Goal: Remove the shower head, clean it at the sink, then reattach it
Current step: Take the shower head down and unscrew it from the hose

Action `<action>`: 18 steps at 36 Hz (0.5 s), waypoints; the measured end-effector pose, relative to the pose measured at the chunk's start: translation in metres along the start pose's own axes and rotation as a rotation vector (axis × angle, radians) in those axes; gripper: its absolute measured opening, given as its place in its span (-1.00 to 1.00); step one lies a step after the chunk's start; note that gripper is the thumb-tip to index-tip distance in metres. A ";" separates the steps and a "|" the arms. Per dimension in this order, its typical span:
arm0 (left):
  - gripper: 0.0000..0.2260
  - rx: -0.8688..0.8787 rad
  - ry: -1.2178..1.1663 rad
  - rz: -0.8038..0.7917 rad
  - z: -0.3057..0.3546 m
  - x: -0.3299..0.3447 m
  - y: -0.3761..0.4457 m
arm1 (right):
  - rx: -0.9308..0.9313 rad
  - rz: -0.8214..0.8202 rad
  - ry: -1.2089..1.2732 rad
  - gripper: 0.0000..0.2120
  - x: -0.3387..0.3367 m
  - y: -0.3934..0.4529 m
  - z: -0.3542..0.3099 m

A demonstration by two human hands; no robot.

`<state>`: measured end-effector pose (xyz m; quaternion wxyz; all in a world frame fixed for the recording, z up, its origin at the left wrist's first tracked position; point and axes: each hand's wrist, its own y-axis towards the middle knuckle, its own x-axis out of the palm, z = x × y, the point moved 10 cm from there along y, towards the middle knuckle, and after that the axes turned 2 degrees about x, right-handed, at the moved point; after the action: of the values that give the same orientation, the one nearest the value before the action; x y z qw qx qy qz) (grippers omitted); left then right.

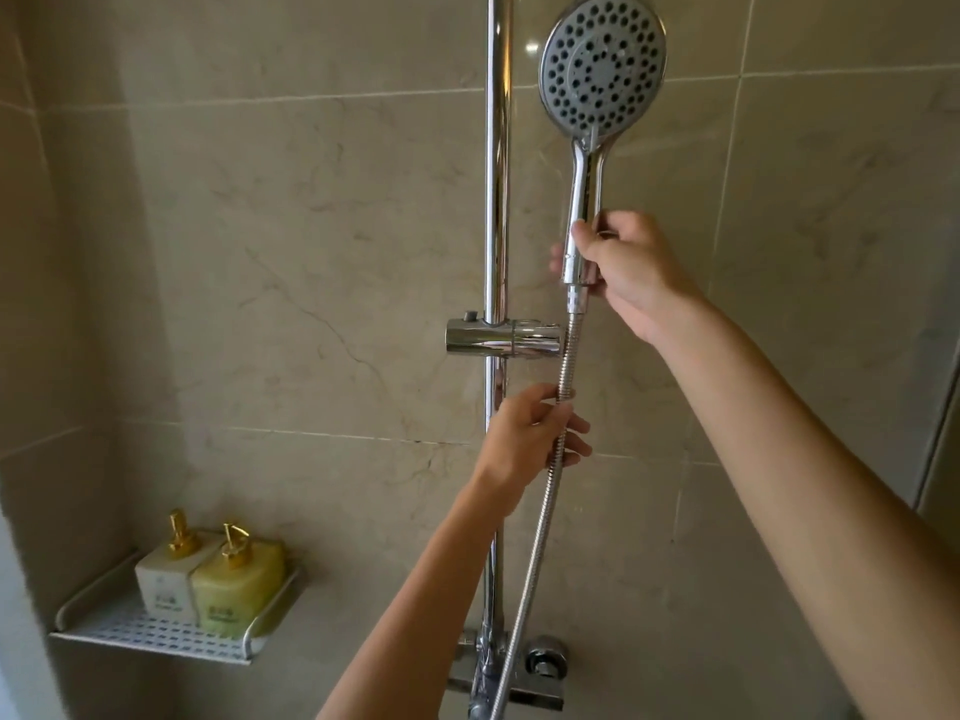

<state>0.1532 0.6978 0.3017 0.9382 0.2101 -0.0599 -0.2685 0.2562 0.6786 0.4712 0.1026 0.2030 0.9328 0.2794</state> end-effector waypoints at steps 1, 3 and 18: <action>-0.80 -0.003 -0.005 -0.020 0.000 0.004 -0.001 | -0.002 0.003 0.002 -0.87 -0.003 -0.002 -0.001; -0.80 -0.011 -0.017 -0.067 -0.002 0.013 -0.004 | -0.001 0.005 0.012 -0.87 -0.009 -0.009 0.000; -0.78 -0.201 -0.079 -0.251 -0.084 0.059 -0.074 | 0.135 0.005 0.089 -0.89 -0.039 -0.110 0.070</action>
<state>0.1870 0.6399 0.1937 0.9105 0.1106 -0.0427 -0.3962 0.2776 0.6116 0.3549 0.0465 0.1992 0.9527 0.2249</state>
